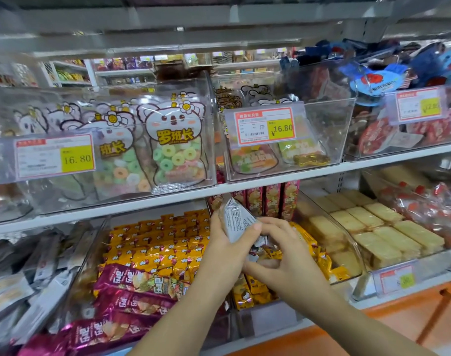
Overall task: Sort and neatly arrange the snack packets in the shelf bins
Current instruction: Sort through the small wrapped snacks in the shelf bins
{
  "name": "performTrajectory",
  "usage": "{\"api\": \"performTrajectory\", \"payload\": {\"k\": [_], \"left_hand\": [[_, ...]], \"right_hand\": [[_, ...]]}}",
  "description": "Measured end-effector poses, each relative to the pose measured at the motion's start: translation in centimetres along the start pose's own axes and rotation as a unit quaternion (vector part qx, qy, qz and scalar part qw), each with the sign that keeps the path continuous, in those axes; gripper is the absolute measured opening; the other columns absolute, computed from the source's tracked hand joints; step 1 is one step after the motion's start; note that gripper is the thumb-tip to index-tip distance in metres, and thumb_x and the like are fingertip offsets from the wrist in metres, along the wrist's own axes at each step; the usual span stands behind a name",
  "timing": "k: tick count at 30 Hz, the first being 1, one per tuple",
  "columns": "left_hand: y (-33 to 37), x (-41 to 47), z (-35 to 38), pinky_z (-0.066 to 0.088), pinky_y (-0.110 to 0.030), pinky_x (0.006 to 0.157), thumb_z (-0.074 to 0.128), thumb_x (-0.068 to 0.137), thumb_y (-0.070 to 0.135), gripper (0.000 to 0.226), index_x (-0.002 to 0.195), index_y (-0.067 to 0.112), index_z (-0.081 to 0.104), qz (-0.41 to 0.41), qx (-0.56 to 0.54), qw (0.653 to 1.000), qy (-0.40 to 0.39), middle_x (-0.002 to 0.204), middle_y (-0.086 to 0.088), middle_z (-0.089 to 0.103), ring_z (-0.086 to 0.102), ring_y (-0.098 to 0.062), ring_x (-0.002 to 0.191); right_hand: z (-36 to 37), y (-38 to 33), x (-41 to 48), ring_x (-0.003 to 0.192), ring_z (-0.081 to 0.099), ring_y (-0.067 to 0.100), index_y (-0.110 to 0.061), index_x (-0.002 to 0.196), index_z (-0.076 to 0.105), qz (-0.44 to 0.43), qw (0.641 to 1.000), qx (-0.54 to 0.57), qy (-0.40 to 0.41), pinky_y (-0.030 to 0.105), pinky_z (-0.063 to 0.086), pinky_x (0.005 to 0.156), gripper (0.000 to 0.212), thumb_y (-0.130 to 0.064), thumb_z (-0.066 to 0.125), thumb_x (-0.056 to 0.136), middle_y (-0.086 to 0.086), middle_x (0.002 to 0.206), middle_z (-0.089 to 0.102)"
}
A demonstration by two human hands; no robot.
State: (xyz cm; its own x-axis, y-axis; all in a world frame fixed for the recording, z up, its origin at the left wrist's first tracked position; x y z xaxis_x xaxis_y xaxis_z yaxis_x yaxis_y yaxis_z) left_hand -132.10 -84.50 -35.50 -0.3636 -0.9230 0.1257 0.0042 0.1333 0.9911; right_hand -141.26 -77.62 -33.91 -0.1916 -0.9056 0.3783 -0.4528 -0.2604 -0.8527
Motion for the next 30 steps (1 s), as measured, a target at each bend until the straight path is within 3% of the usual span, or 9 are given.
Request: {"api": "performTrajectory", "payload": {"k": [2, 4, 6, 9, 14, 18, 23, 26, 30], "left_hand": [[0.4, -0.2, -0.5, 0.049, -0.012, 0.064, 0.068, 0.083, 0.031, 0.055, 0.129, 0.034, 0.037, 0.002, 0.023, 1.0, 0.0, 0.103, 0.017, 0.061, 0.061, 0.011, 0.081], [0.3, -0.2, -1.3, 0.053, -0.017, 0.065, 0.07, 0.082, 0.03, 0.057, 0.128, 0.033, 0.037, -0.001, 0.047, 0.999, 0.007, 0.104, 0.015, 0.062, 0.063, 0.006, 0.082], [0.2, -0.1, -2.0, 0.054, -0.024, 0.058, 0.073, 0.08, 0.027, 0.057, 0.126, 0.029, 0.04, -0.007, 0.053, 0.999, 0.009, 0.101, 0.005, 0.065, 0.065, -0.006, 0.077], [0.3, 0.1, -2.7, 0.041, -0.018, 0.041, 0.076, 0.077, 0.024, 0.051, 0.118, 0.023, 0.044, -0.011, 0.052, 0.998, 0.015, 0.094, -0.009, 0.065, 0.059, -0.01, 0.054], [0.4, 0.4, -4.1, 0.048, -0.014, 0.061, 0.08, 0.07, 0.028, 0.053, 0.115, 0.021, 0.054, 0.003, 0.108, 0.994, 0.03, 0.1, 0.005, 0.067, 0.065, 0.0, 0.081], [1.2, -0.3, -5.3, 0.042, -0.007, 0.045, 0.077, 0.075, 0.017, 0.045, 0.108, 0.023, 0.047, 0.007, 0.177, 0.983, 0.038, 0.091, 0.009, 0.057, 0.06, 0.005, 0.065], [1.4, -0.6, -7.0, 0.04, -0.004, 0.06, 0.077, 0.073, 0.029, 0.055, 0.112, 0.041, 0.041, 0.039, 0.301, 0.952, 0.033, 0.097, 0.023, 0.054, 0.054, 0.006, 0.083], [1.2, -0.6, -7.8, 0.041, -0.017, 0.072, 0.077, 0.072, 0.034, 0.056, 0.112, 0.043, 0.04, 0.046, 0.354, 0.934, 0.035, 0.105, 0.02, 0.054, 0.054, -0.001, 0.093], [0.6, -0.2, -9.2, 0.042, -0.021, 0.073, 0.077, 0.072, 0.037, 0.05, 0.103, 0.043, 0.038, 0.033, 0.367, 0.928, 0.046, 0.103, 0.018, 0.054, 0.054, -0.004, 0.093]], "right_hand": [[0.0, -0.3, -0.1, 0.104, 0.047, -0.014, -0.037, 0.108, 0.052, 0.004, 1.0, 0.023, -0.005, 0.013, 0.052, 0.07, 0.046, -0.013, 0.075, 0.076, -0.028, 0.113, 0.046], [0.1, 0.0, -0.1, 0.1, 0.054, -0.012, -0.036, 0.107, 0.048, 0.026, 0.997, 0.072, -0.013, 0.014, 0.052, 0.071, 0.046, -0.007, 0.07, 0.08, -0.034, 0.105, 0.052], [0.3, 0.3, -0.1, 0.102, 0.054, -0.013, -0.034, 0.107, 0.047, 0.039, 0.995, 0.09, -0.024, 0.017, 0.052, 0.081, 0.046, -0.001, 0.065, 0.082, -0.03, 0.106, 0.053], [1.0, 0.7, 0.0, 0.107, 0.053, -0.01, -0.032, 0.11, 0.048, 0.05, 0.992, 0.102, -0.048, 0.017, 0.048, 0.092, 0.047, 0.005, 0.059, 0.083, -0.018, 0.11, 0.055], [1.8, 0.9, 0.6, 0.106, 0.056, -0.007, -0.037, 0.115, 0.047, 0.049, 0.992, 0.094, -0.074, 0.012, 0.045, 0.091, 0.051, 0.001, 0.061, 0.084, -0.017, 0.108, 0.063], [-0.2, 2.8, 3.3, 0.101, 0.059, -0.002, -0.034, 0.109, 0.054, 0.022, 0.997, -0.068, -0.028, 0.022, 0.047, 0.091, 0.038, -0.007, 0.063, 0.083, -0.017, 0.107, 0.065], [-0.6, 9.0, 7.7, 0.117, 0.05, 0.028, -0.017, 0.134, 0.041, 0.099, 0.939, -0.322, -0.069, 0.034, 0.045, 0.09, 0.058, -0.023, 0.066, 0.082, 0.01, 0.129, 0.051], [1.2, 11.6, 9.7, 0.127, 0.041, 0.032, -0.018, 0.141, 0.03, 0.106, 0.912, -0.38, -0.114, 0.04, 0.043, 0.099, 0.071, -0.03, 0.066, 0.081, 0.012, 0.139, 0.043], [2.6, 11.9, 11.4, 0.126, 0.042, 0.032, -0.018, 0.142, 0.027, 0.09, 0.87, -0.471, -0.111, 0.039, 0.046, 0.095, 0.067, -0.031, 0.06, 0.085, 0.01, 0.141, 0.041]]}}
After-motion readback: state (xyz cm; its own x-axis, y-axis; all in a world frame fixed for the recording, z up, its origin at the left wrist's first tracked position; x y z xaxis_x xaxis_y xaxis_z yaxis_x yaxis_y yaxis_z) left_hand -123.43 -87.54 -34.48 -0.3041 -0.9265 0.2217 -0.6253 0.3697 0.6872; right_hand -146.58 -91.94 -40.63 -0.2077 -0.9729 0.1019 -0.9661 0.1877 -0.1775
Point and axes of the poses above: each hand's wrist, its own x-axis towards the middle knuckle, its own z-axis out of the palm, y = z × x, the point moved 7 cm from there along x, towards the middle knuckle
